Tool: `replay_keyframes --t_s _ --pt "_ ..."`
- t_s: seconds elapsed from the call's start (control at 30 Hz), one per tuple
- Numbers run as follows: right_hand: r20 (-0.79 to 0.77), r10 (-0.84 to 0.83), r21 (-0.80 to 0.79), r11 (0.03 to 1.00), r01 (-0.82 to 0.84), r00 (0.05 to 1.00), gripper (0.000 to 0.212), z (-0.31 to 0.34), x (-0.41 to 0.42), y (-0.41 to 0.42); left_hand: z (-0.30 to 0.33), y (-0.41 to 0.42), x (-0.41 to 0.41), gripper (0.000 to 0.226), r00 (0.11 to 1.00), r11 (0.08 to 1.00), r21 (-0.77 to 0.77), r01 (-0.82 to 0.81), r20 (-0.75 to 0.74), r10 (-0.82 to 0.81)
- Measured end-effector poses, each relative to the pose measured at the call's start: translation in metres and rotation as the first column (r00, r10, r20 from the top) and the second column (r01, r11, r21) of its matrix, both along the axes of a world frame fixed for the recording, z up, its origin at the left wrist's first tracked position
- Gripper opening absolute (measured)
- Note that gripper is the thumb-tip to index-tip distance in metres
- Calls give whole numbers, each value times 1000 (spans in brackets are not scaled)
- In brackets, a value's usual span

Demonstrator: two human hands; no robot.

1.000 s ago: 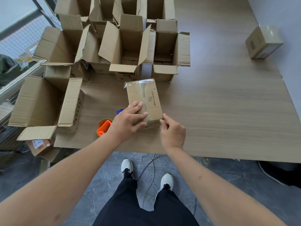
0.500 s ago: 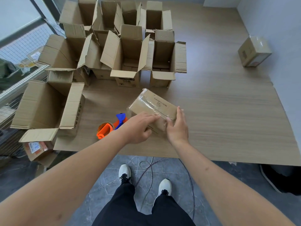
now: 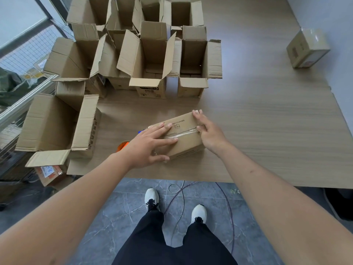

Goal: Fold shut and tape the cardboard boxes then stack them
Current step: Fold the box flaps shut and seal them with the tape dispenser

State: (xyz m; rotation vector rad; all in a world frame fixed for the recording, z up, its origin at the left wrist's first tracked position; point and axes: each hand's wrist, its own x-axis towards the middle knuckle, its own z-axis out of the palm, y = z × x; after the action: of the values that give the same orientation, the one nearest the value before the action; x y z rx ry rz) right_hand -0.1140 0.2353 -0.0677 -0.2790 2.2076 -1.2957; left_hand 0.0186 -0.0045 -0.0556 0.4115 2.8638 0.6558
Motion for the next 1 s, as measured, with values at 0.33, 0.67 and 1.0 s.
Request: replay_keyframes --t_s 0.33,0.67,1.0 --pt "-166 60 196 980 -26 984 52 8 2 1 2 15 15 93 998 986 -161 -49 -47 42" --pt "-577 353 429 898 -94 737 32 20 55 12 0 59 12 95 935 890 -285 -355 -141 327" --pt "-398 380 439 878 -190 835 84 7 56 24 6 47 11 85 955 916 -288 -281 -175 238"
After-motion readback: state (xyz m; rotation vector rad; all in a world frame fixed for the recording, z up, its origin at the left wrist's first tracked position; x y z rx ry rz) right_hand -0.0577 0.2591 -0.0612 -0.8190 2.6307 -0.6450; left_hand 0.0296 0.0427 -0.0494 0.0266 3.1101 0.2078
